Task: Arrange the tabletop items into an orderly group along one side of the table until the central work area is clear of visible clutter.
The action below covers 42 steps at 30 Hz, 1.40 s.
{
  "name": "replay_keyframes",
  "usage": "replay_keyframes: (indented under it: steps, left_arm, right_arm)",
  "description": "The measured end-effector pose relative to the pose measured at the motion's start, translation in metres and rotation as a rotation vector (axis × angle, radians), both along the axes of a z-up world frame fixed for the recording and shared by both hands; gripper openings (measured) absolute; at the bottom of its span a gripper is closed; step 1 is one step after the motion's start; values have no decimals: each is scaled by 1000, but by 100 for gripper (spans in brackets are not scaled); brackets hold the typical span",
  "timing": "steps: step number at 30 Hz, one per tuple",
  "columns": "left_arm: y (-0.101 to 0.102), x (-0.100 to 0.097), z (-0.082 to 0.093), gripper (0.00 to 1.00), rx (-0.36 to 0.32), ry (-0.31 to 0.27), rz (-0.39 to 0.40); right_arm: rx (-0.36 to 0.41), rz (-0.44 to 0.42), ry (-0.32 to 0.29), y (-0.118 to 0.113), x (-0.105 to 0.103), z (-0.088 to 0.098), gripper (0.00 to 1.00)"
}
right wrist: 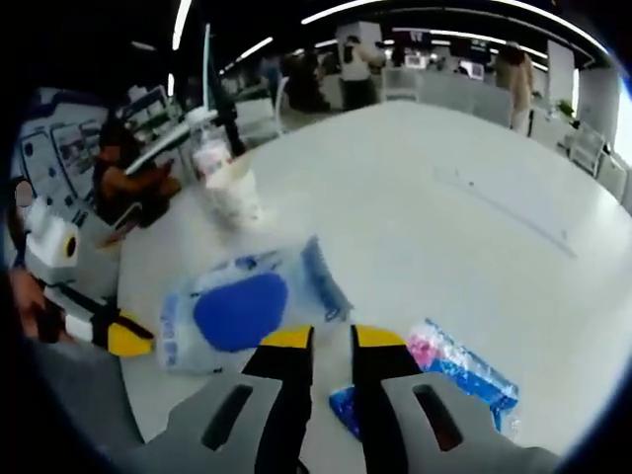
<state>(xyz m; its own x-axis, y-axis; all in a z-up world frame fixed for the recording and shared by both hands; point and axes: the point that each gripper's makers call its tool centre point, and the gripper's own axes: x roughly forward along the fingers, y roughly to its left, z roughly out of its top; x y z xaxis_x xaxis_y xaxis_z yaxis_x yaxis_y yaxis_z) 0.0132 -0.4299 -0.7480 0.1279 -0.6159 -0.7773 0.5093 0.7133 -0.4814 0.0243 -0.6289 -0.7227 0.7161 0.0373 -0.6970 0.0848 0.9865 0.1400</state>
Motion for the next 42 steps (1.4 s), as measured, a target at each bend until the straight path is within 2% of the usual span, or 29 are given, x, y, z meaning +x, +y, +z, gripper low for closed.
replay_keyframes:
  steps: [8, 10, 15, 22, 27, 29, 30, 33, 42]
  left_arm:
    - [0, -3, -5, 18, 14, 24, 8]
    - [-1, -3, -7, 18, 9, 46, 20]
    - [-5, 2, -8, 19, -1, 69, 28]
    - [-13, 4, -9, 19, -3, 71, 30]
    - [-17, 0, -13, 16, 1, 79, 21]
    - [-17, -3, -19, 8, 24, 63, -20]
    - [-14, -2, -23, 6, 51, 46, -34]
    - [-16, -3, -22, 3, 38, 63, -11]
    - [-18, 0, -19, 0, 37, 31, -25]
  right_arm:
    - [-16, 45, 57, -2, 15, -16, 18]
    - [-12, 49, 62, -3, 19, -17, 20]
    - [-14, 60, 75, -3, 25, -22, 19]
    - [-23, 89, 98, -3, 32, -29, 19]
    - [-38, 120, 125, -2, 27, -36, 17]
    - [-28, 110, 131, -4, 22, -38, 9]
    - [-18, 102, 126, -3, 21, -38, 9]
    - [-19, 116, 122, 1, 17, -36, 1]
    - [5, 107, 75, 2, 3, -26, 0]
